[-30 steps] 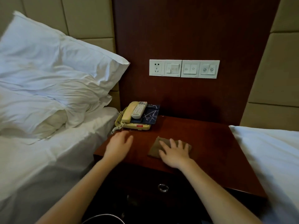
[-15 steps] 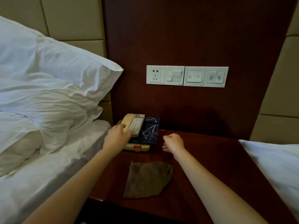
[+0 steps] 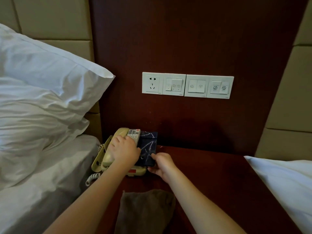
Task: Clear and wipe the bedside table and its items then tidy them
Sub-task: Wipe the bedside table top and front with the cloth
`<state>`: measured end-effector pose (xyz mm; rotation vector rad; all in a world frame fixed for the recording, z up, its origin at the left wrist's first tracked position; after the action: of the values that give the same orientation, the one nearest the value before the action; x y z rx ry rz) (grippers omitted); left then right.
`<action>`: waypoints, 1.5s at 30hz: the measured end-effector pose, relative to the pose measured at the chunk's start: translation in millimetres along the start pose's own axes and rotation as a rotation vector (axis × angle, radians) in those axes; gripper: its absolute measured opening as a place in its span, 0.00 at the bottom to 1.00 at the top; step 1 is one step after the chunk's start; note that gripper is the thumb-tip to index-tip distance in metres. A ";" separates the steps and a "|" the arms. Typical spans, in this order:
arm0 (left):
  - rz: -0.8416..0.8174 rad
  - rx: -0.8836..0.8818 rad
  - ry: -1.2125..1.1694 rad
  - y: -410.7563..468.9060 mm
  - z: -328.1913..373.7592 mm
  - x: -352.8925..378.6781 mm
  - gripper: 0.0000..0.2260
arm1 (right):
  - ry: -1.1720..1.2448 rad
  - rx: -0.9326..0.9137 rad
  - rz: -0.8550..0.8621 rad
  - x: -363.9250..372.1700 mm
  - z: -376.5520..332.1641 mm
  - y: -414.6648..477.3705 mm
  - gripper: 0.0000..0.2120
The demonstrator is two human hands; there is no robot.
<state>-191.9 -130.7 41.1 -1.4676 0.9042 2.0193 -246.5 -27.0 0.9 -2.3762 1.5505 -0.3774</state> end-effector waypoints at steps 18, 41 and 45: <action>-0.279 0.194 -0.344 -97.8 183.5 44.5 0.33 | -0.041 -0.076 0.292 -228.6 5.7 -58.5 0.06; -0.304 0.379 -0.408 -90.6 123.1 22.0 0.20 | -0.449 0.051 0.555 -305.7 17.7 -66.0 0.08; -0.364 0.377 -0.371 -94.4 116.3 28.7 0.18 | -0.528 0.062 0.525 -304.1 17.3 -69.7 0.08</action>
<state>-207.3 19.0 16.1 -0.9323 0.7444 1.6637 -299.9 280.7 -9.4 -1.7222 1.7565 0.2878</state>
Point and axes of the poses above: each hand's wrist, its own y-axis towards the middle knuckle, its own x-axis out of the palm, z = x × y, the point moved 1 cm from there along y, towards the middle knuckle, and after that the axes turned 5 degrees about -y, right-handed, at the moved point
